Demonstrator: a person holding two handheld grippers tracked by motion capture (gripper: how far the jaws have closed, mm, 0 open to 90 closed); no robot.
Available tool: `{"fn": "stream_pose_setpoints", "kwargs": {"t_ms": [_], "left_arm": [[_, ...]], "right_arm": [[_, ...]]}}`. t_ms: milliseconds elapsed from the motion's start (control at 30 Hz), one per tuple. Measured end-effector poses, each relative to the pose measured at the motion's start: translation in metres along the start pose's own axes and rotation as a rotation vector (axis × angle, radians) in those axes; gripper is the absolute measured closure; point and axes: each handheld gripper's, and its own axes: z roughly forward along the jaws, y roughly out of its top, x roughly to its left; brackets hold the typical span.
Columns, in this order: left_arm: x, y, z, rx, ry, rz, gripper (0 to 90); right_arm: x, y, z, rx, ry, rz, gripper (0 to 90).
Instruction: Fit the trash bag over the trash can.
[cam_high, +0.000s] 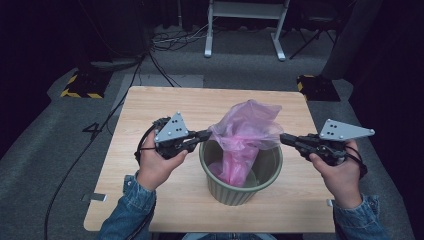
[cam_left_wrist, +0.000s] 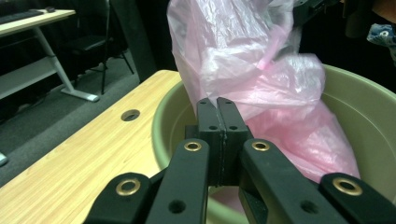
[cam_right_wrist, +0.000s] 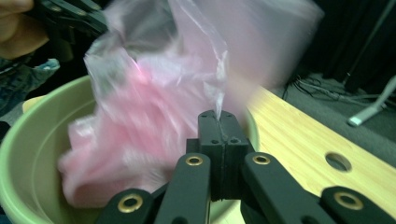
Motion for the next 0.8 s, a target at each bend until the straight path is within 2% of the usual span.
{"fn": "stream_pose_setpoints", "kwargs": {"t_ms": [33,67,100,133,167,233,267,300,367,433,533,567,600,633,800], "left_arm": [[0.0,0.0,0.0,0.0,0.0,0.0,90.0],[0.002,-0.002,-0.004,-0.001,0.014,-0.008,90.0],[0.007,-0.005,-0.01,-0.009,0.014,-0.032,90.0],[0.009,-0.007,-0.013,-0.014,0.008,-0.045,90.0],[0.01,-0.009,-0.014,-0.018,0.005,-0.051,90.0],[0.008,-0.009,-0.013,-0.023,-0.013,-0.047,90.0],[0.006,-0.009,-0.012,-0.029,-0.027,-0.042,90.0],[0.006,-0.009,-0.012,-0.029,-0.027,-0.042,90.0],[0.002,-0.007,-0.008,-0.037,-0.055,-0.033,90.0],[-0.006,-0.003,-0.002,-0.045,-0.094,-0.008,90.0],[-0.01,-0.001,0.001,-0.047,-0.114,0.009,90.0],[-0.011,-0.001,0.002,-0.048,-0.122,0.015,90.0],[-0.014,-0.001,0.005,-0.047,-0.136,0.017,90.0],[-0.014,-0.002,0.007,-0.044,-0.143,0.018,90.0],[-0.015,-0.007,0.016,-0.033,-0.166,0.004,90.0]], "right_arm": [[0.0,0.0,0.0,0.0,0.0,0.0,90.0],[-0.002,-0.001,-0.002,0.008,-0.02,0.002,90.0],[-0.009,-0.005,-0.009,0.019,-0.043,0.03,90.0],[-0.011,-0.007,-0.01,0.019,-0.047,0.037,90.0],[-0.014,-0.009,-0.013,0.024,-0.045,0.049,90.0],[-0.016,-0.01,-0.013,0.015,-0.013,0.051,90.0],[-0.015,-0.01,-0.012,0.011,0.001,0.051,85.4],[-0.015,-0.01,-0.012,0.011,0.001,0.051,85.4],[-0.011,-0.006,-0.002,0.009,-0.005,0.022,62.5],[-0.007,-0.003,0.005,0.003,-0.015,-0.004,50.5],[-0.005,0.004,0.018,-0.008,-0.031,-0.036,34.6],[-0.005,0.004,0.018,-0.008,-0.031,-0.036,34.6],[-0.007,0.007,0.027,-0.01,-0.025,-0.047,28.2],[-0.008,0.008,0.031,-0.009,-0.015,-0.044,26.3],[-0.011,0.009,0.055,0.008,0.036,-0.033,23.4]]}}
